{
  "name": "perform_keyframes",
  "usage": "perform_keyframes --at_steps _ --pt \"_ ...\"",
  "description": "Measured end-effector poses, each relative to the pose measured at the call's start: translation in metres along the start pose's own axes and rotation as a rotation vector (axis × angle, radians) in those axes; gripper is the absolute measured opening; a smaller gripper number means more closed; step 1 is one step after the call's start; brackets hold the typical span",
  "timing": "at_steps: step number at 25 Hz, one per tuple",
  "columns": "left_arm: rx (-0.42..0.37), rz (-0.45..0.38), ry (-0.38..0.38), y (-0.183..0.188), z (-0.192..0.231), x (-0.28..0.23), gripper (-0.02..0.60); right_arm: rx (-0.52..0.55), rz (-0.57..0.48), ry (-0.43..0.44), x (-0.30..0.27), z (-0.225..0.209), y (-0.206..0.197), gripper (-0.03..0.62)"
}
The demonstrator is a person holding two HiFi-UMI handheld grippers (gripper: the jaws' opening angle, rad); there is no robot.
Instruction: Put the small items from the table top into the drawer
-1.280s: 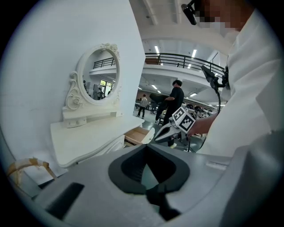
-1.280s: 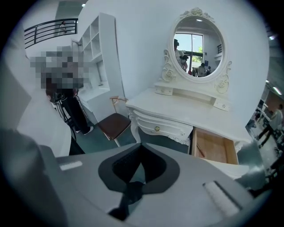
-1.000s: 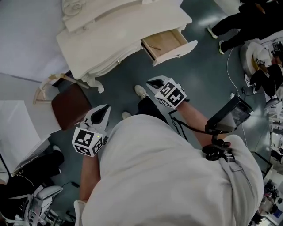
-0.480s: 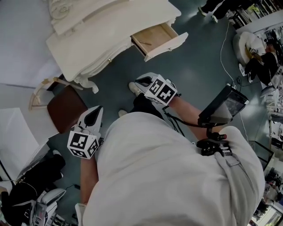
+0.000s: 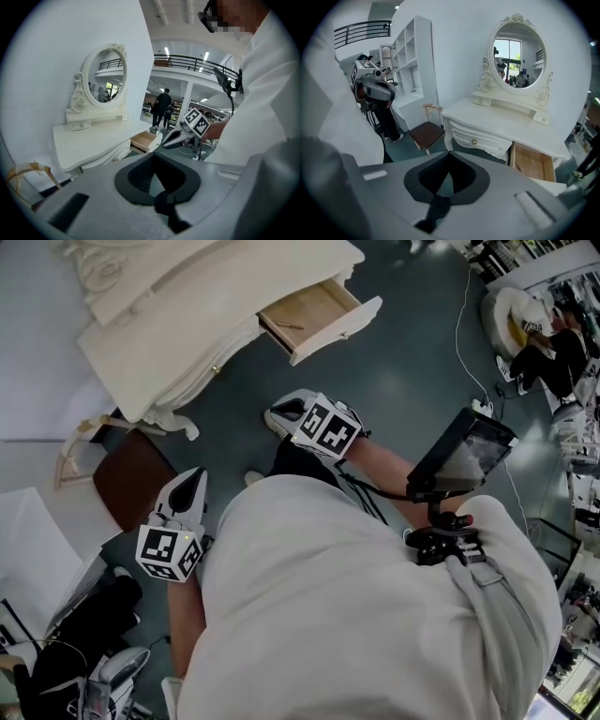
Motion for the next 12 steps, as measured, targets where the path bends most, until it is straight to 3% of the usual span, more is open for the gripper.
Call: perform_keyframes --at_steps 12 --pt "-0.003 0.012 -0.014 0.020 0.024 -0.028 0.002 0.015 0.000 -0.010 -0.005 -0.035 0.022 0.000"
Point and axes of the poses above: the fingertips, and each gripper's own axes: x backward along the fingers, z to its left, y out of its top, the point moved 2 cm from there along x, backward along the fingers, and after that the axes turned 14 degrees about -x, right-handed, at the moved point
